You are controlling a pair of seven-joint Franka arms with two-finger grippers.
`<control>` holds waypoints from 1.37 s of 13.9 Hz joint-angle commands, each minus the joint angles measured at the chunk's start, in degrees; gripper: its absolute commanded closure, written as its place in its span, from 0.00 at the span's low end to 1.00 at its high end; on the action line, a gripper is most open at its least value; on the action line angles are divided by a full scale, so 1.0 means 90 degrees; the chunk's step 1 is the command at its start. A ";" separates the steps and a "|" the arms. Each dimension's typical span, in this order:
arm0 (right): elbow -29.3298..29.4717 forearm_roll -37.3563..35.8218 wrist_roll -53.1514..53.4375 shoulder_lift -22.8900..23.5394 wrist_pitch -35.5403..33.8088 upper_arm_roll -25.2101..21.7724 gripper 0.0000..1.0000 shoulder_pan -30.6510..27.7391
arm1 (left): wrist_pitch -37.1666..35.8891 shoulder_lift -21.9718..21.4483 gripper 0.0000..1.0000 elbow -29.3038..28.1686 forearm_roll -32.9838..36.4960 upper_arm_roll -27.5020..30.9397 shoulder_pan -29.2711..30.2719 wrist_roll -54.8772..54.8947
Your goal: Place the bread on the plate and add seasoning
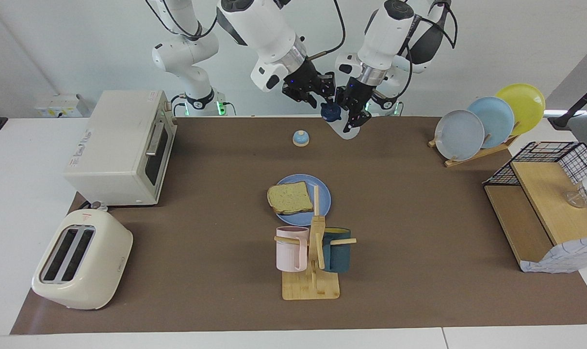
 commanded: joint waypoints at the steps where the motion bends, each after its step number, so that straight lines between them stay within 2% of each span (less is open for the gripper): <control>1: -0.0172 -0.0100 -0.0145 -0.0145 0.0059 0.0030 0.66 -0.0044 | 0.0181 -0.0179 1.00 -0.0191 -0.0148 0.0093 -0.0088 0.0119; 8: -0.0065 -0.0109 -0.0135 -0.0076 0.0147 0.0030 0.69 -0.0074 | 0.0229 -0.0179 1.00 -0.0181 -0.0207 0.0093 -0.0078 0.0119; 11: -0.0055 -0.0090 -0.0077 -0.0076 0.0157 0.0030 0.78 -0.0054 | 0.0239 -0.0179 1.00 -0.0181 -0.0227 0.0103 -0.0068 0.0119; 19: 0.0033 -0.0070 -0.0067 -0.0076 0.0147 0.0030 0.78 -0.0074 | 0.0308 -0.0150 1.00 -0.0171 -0.0227 0.0103 -0.0048 0.0109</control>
